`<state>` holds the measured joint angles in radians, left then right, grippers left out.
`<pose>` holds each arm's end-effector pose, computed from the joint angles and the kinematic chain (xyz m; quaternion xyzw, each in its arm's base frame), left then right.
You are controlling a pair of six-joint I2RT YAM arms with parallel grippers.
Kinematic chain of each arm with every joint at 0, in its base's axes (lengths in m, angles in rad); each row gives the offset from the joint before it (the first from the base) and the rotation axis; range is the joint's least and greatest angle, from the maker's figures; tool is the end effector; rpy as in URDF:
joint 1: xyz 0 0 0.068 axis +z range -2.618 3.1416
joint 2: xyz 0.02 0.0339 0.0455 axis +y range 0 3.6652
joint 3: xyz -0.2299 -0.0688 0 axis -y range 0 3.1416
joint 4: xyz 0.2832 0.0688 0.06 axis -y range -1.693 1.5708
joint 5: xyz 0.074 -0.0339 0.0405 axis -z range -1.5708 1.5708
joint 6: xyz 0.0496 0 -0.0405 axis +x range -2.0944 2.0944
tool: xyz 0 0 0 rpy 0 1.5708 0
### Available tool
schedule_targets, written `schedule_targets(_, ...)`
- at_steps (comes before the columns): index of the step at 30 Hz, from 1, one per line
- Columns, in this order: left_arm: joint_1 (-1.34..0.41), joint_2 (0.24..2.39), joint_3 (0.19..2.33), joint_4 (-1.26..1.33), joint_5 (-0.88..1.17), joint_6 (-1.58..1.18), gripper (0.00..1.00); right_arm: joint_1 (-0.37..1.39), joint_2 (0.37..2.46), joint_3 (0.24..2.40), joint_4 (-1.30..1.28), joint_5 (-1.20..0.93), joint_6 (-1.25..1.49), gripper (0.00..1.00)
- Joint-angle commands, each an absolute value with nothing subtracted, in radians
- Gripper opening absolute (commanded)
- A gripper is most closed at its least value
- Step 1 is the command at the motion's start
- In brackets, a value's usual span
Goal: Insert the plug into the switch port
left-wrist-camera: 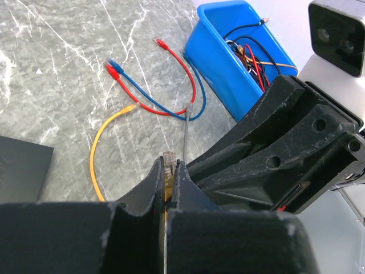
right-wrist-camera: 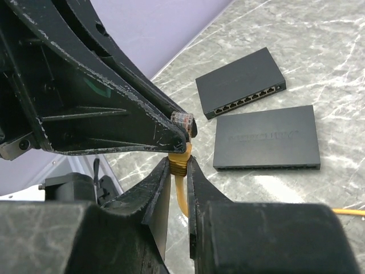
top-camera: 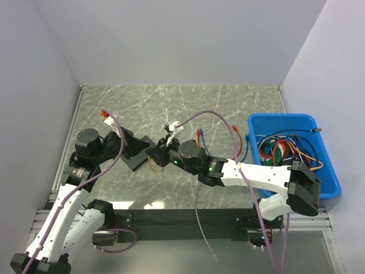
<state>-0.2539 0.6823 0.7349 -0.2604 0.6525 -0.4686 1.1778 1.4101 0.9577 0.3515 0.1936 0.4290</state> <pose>0.2172 -0.0875 0.3099 0.1219 0.7531 -0.4437 0.4702 0.1567 0.3531 0.2583 -0.2097 0.7109 0.4306 0.5150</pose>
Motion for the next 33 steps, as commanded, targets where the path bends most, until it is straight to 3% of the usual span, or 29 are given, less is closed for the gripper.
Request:
schedule_targets(1, -0.249, 0.680, 0.762, -0.247, 0.658, -0.476, 0.04, 1.184, 1.414, 0.988, 0.388, 0.222, 0.428, 0.06)
schedule_targets(3, -0.249, 0.672, 0.762, -0.250, 0.658, -0.469, 0.15, 1.184, 1.405, 0.974, 0.397, 0.233, 0.431, 0.00)
schedule_targets(4, -0.249, 0.667, 0.761, -0.250, 0.655, -0.466, 0.26, 1.183, 1.401, 0.962, 0.396, 0.241, 0.434, 0.00)
schedule_targets(6, -0.249, 0.657, 0.764, -0.256, 0.635, -0.457, 0.37, 1.183, 1.382, 0.948, 0.376, 0.265, 0.430, 0.00)
schedule_targets(7, -0.249, 0.652, 0.762, -0.265, 0.621, -0.454, 0.53, 1.183, 1.375, 0.937, 0.362, 0.270, 0.428, 0.00)
schedule_targets(9, -0.249, 0.650, 0.762, -0.281, 0.579, -0.439, 0.65, 1.181, 1.345, 0.934, 0.289, 0.316, 0.391, 0.00)
schedule_targets(13, -0.249, 0.696, 0.772, -0.344, 0.335, -0.423, 0.90, 1.175, 1.296, 0.959, 0.096, 0.445, 0.302, 0.00)
schedule_targets(19, -0.239, 0.917, 0.814, -0.443, 0.196, -0.423, 0.93, 1.129, 1.351, 1.084, -0.233, 0.496, 0.311, 0.00)
schedule_targets(33, -0.055, 1.262, 0.888, -0.489, 0.132, -0.426, 0.91, 1.120, 1.733, 1.174, -0.080, 0.031, 0.365, 0.00)
